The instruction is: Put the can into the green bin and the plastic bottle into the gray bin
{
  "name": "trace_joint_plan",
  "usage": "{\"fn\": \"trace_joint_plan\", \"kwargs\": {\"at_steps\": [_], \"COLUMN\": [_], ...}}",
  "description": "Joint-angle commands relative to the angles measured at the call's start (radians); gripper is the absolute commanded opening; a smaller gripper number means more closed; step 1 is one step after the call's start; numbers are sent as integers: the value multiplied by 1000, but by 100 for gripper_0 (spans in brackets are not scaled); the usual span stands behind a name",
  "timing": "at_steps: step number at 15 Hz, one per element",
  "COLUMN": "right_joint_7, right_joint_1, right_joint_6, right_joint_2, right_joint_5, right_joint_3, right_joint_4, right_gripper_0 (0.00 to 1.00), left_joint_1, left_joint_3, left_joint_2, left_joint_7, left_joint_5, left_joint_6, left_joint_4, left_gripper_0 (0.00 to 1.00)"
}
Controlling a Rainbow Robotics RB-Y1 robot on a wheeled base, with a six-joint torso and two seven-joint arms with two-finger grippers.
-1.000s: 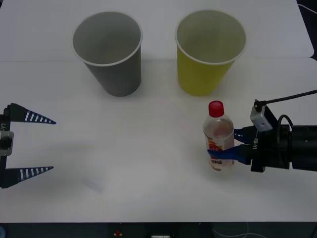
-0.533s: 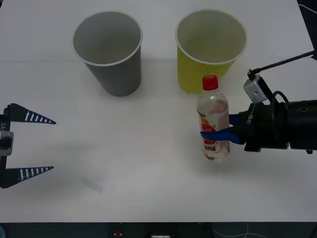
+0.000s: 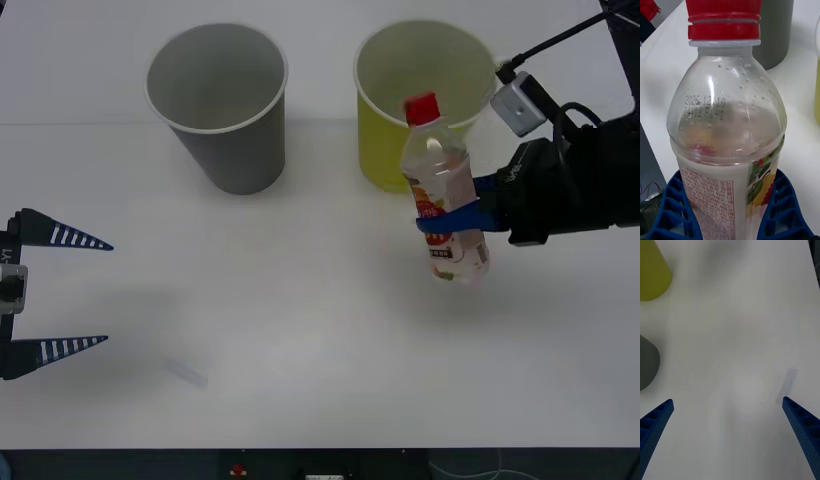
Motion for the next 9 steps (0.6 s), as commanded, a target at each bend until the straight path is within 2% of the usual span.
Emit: {"fn": "trace_joint_plan", "kwargs": {"at_steps": [1,4,7,9], "right_joint_7": [-137,-139,-139,-139], "right_joint_1": [-111,-266,-429,-556], "right_joint_6": [-51,-172,-270,-324], "right_joint_2": [21,97,206,281], "right_joint_5": [-11,-3,27,109], "right_joint_3": [0,0,6,45], "right_joint_4": [-2,84,199,266], "right_gripper_0": [0,0,0,0], "left_joint_1": [0,0,0,0], "left_joint_3": [0,0,0,0], "left_joint_2": [0,0,0,0], "left_joint_7": [0,0,0,0], "left_joint_5": [0,0,0,0], "left_joint_6": [0,0,0,0], "left_joint_4": [0,0,0,0], "left_gripper_0": [100,100,100,100]}}
